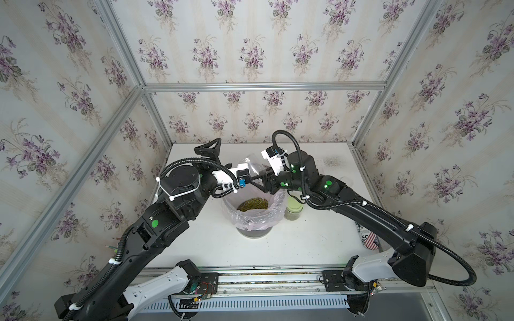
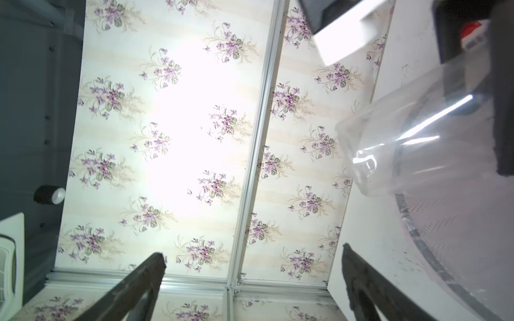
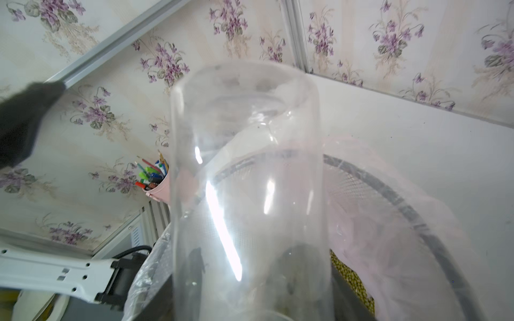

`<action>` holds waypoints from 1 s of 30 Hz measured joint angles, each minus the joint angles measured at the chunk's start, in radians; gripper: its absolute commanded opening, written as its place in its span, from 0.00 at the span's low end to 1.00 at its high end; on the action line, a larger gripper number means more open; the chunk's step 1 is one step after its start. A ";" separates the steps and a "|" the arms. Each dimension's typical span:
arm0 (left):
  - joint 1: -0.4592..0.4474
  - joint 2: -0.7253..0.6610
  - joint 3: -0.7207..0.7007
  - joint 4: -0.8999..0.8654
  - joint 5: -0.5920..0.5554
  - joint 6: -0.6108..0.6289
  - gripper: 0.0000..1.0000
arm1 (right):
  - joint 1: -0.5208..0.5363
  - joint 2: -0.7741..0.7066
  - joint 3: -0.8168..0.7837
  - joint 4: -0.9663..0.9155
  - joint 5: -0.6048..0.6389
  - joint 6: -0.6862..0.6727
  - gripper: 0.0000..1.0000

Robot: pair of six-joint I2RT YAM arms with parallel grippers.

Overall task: Empty moldy mung beans from jars
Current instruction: Pour the moldy mung beans from the jar into the trash bin.

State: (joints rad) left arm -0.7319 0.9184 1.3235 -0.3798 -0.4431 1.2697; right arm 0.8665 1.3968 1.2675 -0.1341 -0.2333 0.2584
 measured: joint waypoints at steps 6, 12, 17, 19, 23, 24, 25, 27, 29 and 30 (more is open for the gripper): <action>0.000 -0.023 0.020 -0.014 0.002 -0.129 1.00 | 0.126 -0.056 -0.207 0.377 0.161 -0.030 0.37; 0.000 -0.020 0.031 -0.019 0.002 -0.180 1.00 | 0.193 -0.063 -0.291 0.655 0.338 -0.083 0.37; 0.000 -0.014 0.030 -0.026 0.002 -0.191 1.00 | 0.240 -0.004 -0.242 0.760 0.416 -0.153 0.37; 0.000 -0.016 0.030 -0.026 0.001 -0.197 1.00 | 0.238 -0.011 -0.245 0.741 0.436 -0.156 0.37; 0.000 -0.026 0.028 -0.027 -0.001 -0.203 1.00 | 0.227 0.011 -0.211 0.760 0.435 -0.160 0.36; 0.000 -0.028 0.029 -0.028 -0.003 -0.206 1.00 | 0.214 0.016 -0.203 0.735 0.434 -0.156 0.36; 0.000 -0.030 0.029 -0.027 -0.003 -0.207 1.00 | 0.206 0.005 -0.209 0.711 0.442 -0.151 0.37; 0.000 -0.037 0.029 -0.029 -0.004 -0.209 1.00 | 0.204 -0.019 -0.217 0.702 0.433 -0.150 0.36; 0.000 -0.044 0.032 -0.031 -0.008 -0.209 1.00 | 0.205 0.003 -0.165 0.689 0.428 -0.153 0.34; 0.000 -0.045 0.037 -0.030 -0.013 -0.209 1.00 | 0.204 0.006 -0.148 0.663 0.430 -0.153 0.34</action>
State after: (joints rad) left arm -0.7319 0.8738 1.3605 -0.4099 -0.4557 1.0607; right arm 1.0702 1.4029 1.1198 0.5285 0.1970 0.1055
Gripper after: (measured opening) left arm 0.996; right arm 0.558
